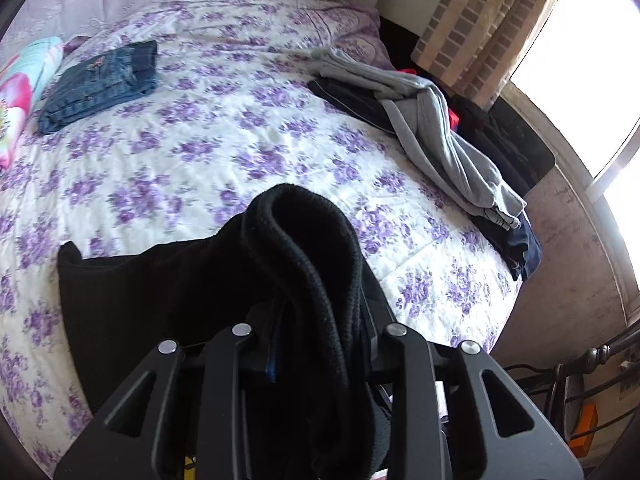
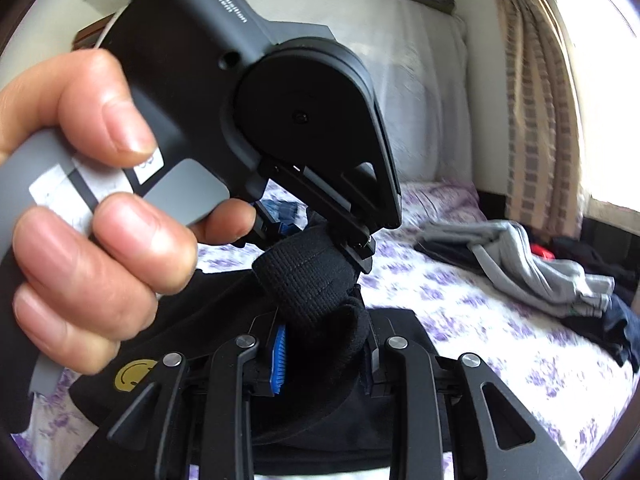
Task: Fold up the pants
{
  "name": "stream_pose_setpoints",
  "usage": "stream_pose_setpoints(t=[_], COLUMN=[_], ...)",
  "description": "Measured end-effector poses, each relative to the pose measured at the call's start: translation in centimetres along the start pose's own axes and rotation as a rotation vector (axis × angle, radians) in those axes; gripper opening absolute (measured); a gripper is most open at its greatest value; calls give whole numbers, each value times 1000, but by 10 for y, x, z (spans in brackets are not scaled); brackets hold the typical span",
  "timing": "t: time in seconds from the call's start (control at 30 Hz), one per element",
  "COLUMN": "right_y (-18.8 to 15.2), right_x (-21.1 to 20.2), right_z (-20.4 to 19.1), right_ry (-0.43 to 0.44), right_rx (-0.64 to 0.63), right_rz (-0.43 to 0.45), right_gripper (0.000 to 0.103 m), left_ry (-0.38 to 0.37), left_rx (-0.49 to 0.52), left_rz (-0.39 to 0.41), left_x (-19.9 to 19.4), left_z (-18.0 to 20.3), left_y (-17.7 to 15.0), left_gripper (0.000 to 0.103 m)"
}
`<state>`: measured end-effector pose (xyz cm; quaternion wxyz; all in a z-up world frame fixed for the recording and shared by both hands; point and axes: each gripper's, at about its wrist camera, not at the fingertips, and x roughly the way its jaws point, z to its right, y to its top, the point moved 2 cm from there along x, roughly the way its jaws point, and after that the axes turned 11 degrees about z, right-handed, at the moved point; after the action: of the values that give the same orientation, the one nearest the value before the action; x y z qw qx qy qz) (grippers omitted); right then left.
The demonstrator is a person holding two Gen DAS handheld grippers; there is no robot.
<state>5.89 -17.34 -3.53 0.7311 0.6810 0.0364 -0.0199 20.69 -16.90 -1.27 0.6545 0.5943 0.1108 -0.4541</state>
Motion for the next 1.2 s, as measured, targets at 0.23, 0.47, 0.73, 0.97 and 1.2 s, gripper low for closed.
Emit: stream_pose_setpoints(t=[0.23,0.47,0.73,0.97,1.2], right_y=[-20,-34,-54,-38,-10], right_x=[18,36,41,17,25], right_z=[42,74,117,137,103], right_ry=[-26,-36,-30,-118,-28], right_rx=[147,311,560,580,365], right_rz=[-103,-220,-355,-337,-254], right_gripper=[28,29,56,57,42], left_ry=[16,-26,28,96,119], left_rx=[32,21,68,-2,-112], left_rz=[-85,-136,38,124,137], left_x=[52,71,13,-31,-54], left_z=[26,30,8,-58,-109], left_y=[-1,4,15,-4,-28], left_gripper=[27,45,70,82,82])
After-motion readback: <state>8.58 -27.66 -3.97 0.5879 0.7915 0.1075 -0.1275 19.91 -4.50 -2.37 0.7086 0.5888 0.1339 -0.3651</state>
